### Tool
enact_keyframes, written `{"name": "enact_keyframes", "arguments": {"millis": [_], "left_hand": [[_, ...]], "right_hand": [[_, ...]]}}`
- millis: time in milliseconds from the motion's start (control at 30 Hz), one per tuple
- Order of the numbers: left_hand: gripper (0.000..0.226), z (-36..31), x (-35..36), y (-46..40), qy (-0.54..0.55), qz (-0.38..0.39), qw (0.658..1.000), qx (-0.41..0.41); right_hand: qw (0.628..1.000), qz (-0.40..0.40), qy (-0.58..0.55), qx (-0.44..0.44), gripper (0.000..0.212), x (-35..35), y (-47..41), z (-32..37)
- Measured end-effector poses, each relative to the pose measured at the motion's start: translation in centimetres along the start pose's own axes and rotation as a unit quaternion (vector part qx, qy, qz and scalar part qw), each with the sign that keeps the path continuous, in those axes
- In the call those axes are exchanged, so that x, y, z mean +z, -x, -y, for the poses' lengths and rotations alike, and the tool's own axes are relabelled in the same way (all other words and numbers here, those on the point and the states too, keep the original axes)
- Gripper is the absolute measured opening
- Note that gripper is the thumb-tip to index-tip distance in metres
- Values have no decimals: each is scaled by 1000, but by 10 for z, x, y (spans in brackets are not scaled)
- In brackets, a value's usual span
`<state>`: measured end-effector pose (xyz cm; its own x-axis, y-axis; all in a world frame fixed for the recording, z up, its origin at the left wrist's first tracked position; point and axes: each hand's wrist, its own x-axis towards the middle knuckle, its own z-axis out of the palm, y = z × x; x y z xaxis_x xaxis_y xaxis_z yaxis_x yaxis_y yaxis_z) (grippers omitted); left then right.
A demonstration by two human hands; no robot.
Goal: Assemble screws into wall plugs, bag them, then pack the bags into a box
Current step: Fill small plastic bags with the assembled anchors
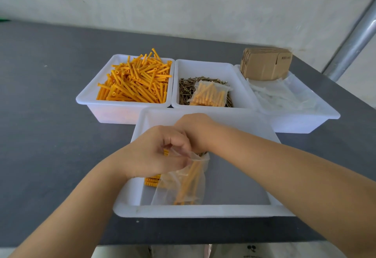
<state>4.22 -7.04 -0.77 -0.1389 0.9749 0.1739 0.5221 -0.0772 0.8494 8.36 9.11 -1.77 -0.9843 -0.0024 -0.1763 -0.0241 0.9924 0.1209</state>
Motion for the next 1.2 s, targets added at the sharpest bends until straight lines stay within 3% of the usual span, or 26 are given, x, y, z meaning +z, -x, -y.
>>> {"name": "enact_keyframes", "arguments": {"millis": [100,333,500,700,900,1200], "left_hand": [[34,-1,0,0,-6,-3,1000,1],[35,-1,0,1,-12,-12,1000,3],[22,-1,0,1,-8,-12,1000,-3],[17,-2,1,1,-7,-14,1000,-5],[18,0,0,1,-10,-9,1000,-3],[6,4,-1,1,6,-9,1000,7]], "right_hand": [[1000,9,-21,-4,35,-3,-3,1],[999,34,-26,22,34,-6,-12,6],[996,61,-50,33,36,-7,-12,6],[983,10,-181,32,16,-5,6,2],[984,129,-119,39,21,-5,-16,6],[997,37,-59,17,33,-16,0,-1]]}}
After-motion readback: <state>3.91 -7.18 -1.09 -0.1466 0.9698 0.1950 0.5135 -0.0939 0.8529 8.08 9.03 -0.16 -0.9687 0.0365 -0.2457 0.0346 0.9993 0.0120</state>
